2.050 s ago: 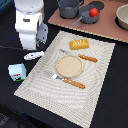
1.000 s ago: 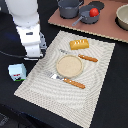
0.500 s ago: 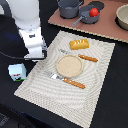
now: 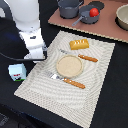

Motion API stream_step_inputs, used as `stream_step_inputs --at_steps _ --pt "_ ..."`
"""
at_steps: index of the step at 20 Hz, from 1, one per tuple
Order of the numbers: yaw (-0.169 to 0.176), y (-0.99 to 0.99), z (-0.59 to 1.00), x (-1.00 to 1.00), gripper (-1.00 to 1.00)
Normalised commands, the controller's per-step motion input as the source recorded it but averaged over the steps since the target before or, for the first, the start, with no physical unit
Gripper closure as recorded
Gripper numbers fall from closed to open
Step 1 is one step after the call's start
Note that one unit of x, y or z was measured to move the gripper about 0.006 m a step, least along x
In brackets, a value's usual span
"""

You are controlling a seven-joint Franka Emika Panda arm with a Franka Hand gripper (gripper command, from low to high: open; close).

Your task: Interact with the objects in diverse but meaningful ways.

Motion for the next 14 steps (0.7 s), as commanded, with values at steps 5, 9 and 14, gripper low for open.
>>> stream_step_inputs --at_steps 5,9,14 --pt "0.063 -0.05 -0.24 -0.25 1.0" --pt "0.069 -0.01 -0.22 -0.19 1.0" --pt "0.069 -0.01 -0.19 -0.19 1.0"
